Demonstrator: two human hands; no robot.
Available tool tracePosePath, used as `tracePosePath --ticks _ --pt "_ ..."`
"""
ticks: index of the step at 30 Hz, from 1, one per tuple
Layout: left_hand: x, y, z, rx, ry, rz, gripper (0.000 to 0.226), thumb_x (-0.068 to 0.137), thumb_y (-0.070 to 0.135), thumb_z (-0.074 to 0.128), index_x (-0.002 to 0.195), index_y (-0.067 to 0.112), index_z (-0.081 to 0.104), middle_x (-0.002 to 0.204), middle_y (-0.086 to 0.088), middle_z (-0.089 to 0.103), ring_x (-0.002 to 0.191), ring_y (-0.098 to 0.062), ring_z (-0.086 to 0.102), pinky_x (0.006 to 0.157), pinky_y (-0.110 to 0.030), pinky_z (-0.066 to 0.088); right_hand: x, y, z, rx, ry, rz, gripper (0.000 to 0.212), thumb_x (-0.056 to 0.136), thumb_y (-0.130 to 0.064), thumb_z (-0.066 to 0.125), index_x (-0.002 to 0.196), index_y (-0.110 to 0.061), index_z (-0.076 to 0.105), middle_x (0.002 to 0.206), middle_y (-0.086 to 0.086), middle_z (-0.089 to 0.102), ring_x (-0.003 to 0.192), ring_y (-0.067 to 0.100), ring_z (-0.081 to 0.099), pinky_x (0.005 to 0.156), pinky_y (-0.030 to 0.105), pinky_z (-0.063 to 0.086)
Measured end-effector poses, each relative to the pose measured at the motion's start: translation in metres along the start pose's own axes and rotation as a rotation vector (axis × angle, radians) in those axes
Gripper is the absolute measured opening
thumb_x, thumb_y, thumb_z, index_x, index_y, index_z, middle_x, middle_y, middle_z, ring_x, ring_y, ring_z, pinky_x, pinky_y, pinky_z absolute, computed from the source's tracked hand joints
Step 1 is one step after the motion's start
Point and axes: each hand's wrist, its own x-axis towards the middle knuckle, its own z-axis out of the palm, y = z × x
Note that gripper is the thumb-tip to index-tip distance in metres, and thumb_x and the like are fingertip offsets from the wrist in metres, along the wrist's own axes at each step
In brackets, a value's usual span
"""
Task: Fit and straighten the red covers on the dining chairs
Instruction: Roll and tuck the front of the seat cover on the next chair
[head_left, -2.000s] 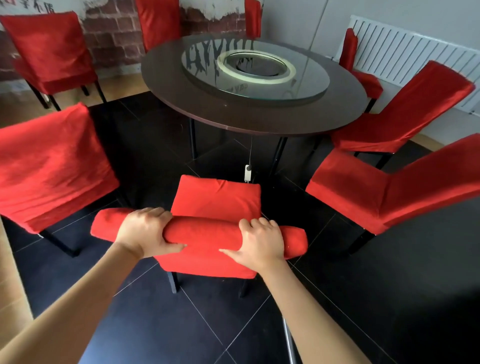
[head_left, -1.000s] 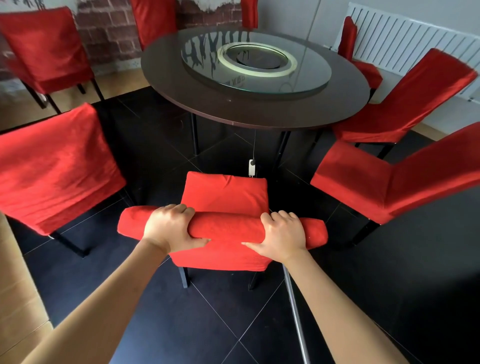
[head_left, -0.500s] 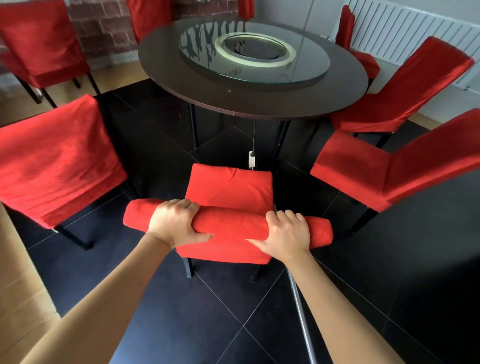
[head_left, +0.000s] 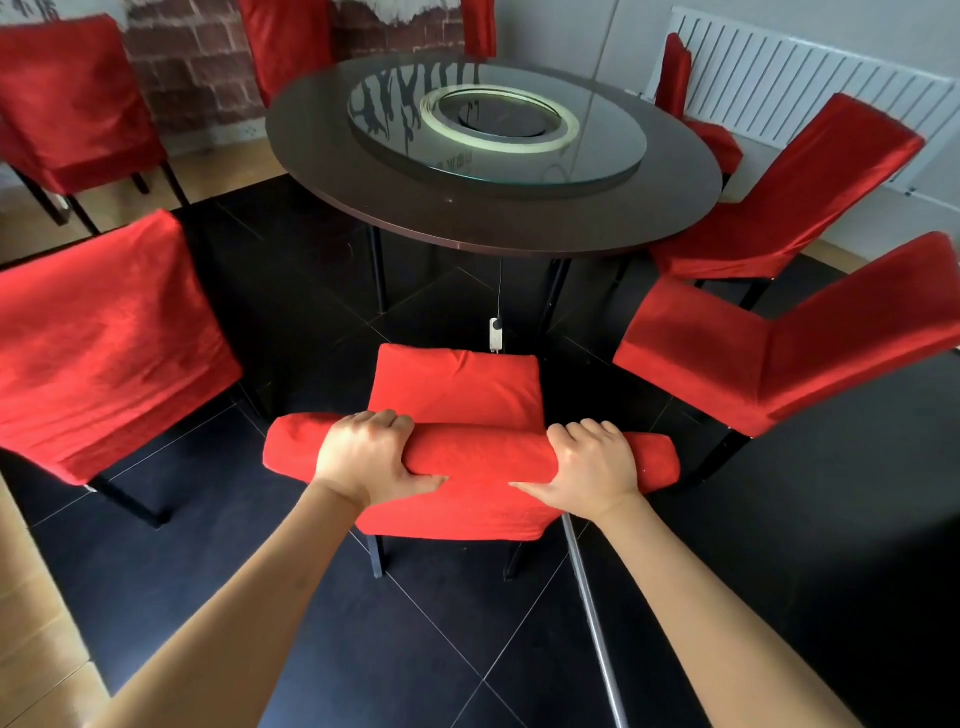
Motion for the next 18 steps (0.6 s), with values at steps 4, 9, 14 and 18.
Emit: tracePosePath --ticks 4,9,14,18 --pt "0.011 0.003 0.007 0.0 -0.004 -0.012 0.066 0.057 0.074 0.045 0.058 0.009 0.061 0.051 -0.003 0.053 0.043 -0.025 0.055 0.043 -0.026 0.046 0.01 0.015 0.008 0.001 0.009 -0.01 0.07 0.051 -0.076 0.075 0.064 -0.008 0.063 0.053 0.003 0.057 0.052 0.023 0.057 0.056 0.03 0.05" --pt "0.028 -0.007 0.011 0.031 -0.004 -0.013 0.067 0.058 0.073 0.045 0.059 0.009 0.062 0.052 -0.003 0.054 0.044 -0.026 0.056 0.043 -0.027 0.046 0.025 0.017 0.018 0.004 0.018 -0.008 0.072 0.052 -0.078 0.072 0.065 -0.007 0.063 0.051 0.002 0.055 0.05 0.023 0.055 0.054 0.03 0.048" --pt "0.043 -0.025 0.012 0.039 -0.009 0.007 0.071 0.058 0.074 0.045 0.065 0.006 0.066 0.055 -0.006 0.058 0.05 -0.027 0.059 0.047 -0.031 0.05 0.046 0.01 0.024 0.024 0.021 0.012 0.071 0.052 -0.077 0.072 0.061 -0.008 0.06 0.05 0.002 0.053 0.049 0.023 0.054 0.054 0.029 0.046" --pt "0.057 -0.041 0.013 0.045 -0.016 0.007 0.072 0.058 0.074 0.045 0.066 0.005 0.067 0.057 -0.007 0.059 0.051 -0.028 0.06 0.049 -0.031 0.05 0.061 0.005 0.029 0.022 0.023 0.027 0.07 0.052 -0.077 0.073 0.06 -0.008 0.058 0.049 0.003 0.052 0.049 0.022 0.053 0.052 0.031 0.046"
